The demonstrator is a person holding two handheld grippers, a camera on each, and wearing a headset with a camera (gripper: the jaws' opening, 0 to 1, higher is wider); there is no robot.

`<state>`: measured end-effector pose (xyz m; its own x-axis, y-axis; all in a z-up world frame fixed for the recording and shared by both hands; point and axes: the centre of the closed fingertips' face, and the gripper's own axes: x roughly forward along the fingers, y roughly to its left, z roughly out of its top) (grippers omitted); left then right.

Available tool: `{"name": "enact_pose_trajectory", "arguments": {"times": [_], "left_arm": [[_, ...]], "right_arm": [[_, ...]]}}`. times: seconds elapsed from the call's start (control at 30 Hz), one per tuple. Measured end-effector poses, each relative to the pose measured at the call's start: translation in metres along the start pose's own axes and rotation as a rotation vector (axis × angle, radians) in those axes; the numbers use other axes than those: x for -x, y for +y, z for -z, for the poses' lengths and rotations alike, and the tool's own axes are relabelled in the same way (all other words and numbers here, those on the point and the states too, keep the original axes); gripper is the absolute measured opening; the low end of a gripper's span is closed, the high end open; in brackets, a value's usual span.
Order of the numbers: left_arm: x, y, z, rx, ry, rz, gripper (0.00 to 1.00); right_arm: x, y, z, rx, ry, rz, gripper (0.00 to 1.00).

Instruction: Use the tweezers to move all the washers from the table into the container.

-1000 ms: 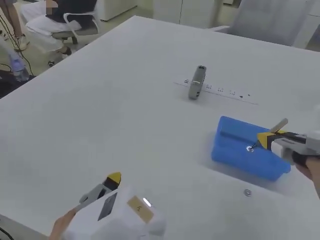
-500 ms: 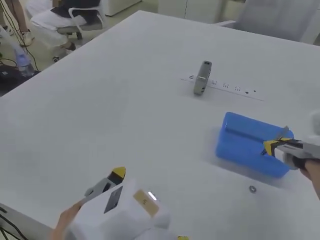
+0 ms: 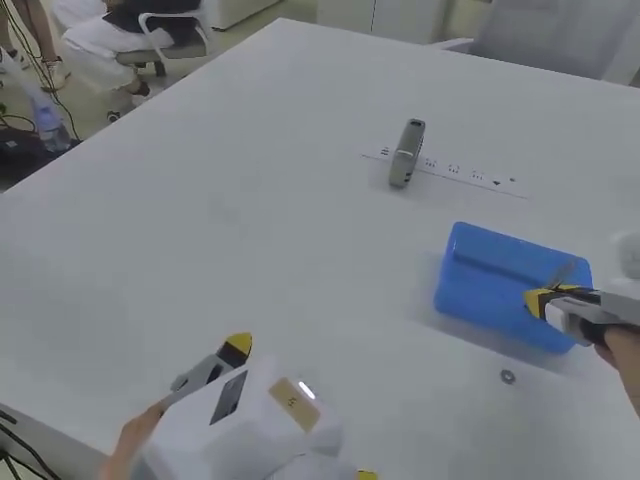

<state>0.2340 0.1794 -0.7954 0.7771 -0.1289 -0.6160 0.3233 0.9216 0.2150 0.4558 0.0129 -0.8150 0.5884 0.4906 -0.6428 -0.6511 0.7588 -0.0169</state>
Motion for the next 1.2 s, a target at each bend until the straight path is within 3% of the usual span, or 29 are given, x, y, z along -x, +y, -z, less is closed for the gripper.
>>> {"name": "enact_pose_trajectory", "arguments": {"times": [0.23, 0.33, 0.47, 0.53, 0.83, 1.03, 1.2], "left_arm": [[0.000, 0.000, 0.000, 0.002, 0.001, 0.000, 0.95], [0.000, 0.000, 0.001, -0.002, 0.003, 0.000, 0.95], [-0.001, 0.000, 0.001, -0.003, 0.002, 0.004, 0.95], [-0.001, -0.001, 0.001, -0.005, 0.001, 0.004, 0.95], [0.000, 0.001, 0.000, 0.001, -0.001, 0.000, 0.95], [0.000, 0.001, 0.001, 0.000, 0.002, 0.000, 0.95], [0.000, 0.001, 0.001, 0.000, 0.003, -0.002, 0.94]], "right_arm": [[0.001, -0.001, -0.001, -0.025, -0.003, 0.002, 0.03], [0.008, -0.003, -0.010, -0.053, -0.039, 0.005, 0.03], [0.017, -0.004, -0.017, -0.039, -0.060, 0.008, 0.03], [0.027, -0.002, -0.028, -0.037, -0.090, 0.000, 0.03], [0.060, 0.015, -0.041, -0.015, -0.150, -0.053, 0.03], [0.073, 0.027, -0.038, -0.022, -0.164, -0.081, 0.03], [0.077, 0.038, -0.027, -0.028, -0.153, -0.092, 0.03]]}}
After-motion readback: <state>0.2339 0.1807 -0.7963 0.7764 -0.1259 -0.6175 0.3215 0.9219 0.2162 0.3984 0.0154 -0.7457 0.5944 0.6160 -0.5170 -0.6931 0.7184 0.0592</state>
